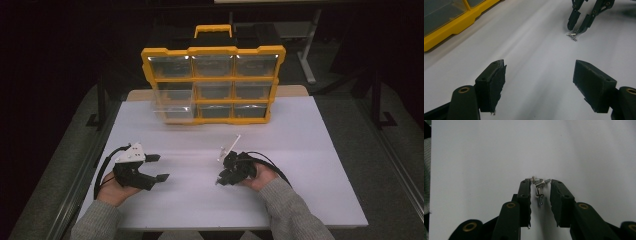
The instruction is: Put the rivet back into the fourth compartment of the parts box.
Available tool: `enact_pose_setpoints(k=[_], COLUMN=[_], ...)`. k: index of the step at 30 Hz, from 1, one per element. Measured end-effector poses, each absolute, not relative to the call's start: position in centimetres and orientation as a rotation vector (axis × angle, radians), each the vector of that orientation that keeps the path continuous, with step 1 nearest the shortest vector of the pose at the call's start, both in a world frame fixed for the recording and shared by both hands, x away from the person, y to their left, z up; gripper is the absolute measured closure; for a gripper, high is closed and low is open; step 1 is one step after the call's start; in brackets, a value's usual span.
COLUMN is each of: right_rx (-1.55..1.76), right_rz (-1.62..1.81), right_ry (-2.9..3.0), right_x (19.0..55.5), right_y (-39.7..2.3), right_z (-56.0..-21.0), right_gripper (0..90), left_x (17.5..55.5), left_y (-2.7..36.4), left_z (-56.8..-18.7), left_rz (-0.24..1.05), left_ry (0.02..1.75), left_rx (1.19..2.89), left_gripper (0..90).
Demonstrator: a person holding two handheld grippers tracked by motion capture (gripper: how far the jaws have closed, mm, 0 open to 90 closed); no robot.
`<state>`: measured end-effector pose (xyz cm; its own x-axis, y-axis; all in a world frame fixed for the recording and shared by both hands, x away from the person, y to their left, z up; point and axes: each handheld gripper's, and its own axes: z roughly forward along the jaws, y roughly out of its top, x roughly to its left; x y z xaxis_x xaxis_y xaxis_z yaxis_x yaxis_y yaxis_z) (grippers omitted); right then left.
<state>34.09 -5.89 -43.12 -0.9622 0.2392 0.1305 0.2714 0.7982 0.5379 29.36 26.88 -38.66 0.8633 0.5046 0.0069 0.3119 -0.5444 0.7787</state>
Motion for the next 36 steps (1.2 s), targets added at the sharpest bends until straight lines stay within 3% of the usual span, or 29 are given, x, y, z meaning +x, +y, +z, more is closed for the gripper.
enact_pose_setpoints(k=[14,36], right_rx=[-0.372,-0.382], right_rz=[-0.863,-0.876], right_ry=[-2.962,-2.916], right_x=[34.1,34.6], right_y=[-5.7,-6.7], right_z=[-43.2,-42.6], right_gripper=[80.3,81.2], left_x=[29.4,29.4], left_y=[26.9,27.1], left_z=[-38.7,-38.6], left_rz=[0.288,0.288], left_ry=[0.599,0.606], left_rx=[2.181,2.175], left_gripper=[25.5,25.6])
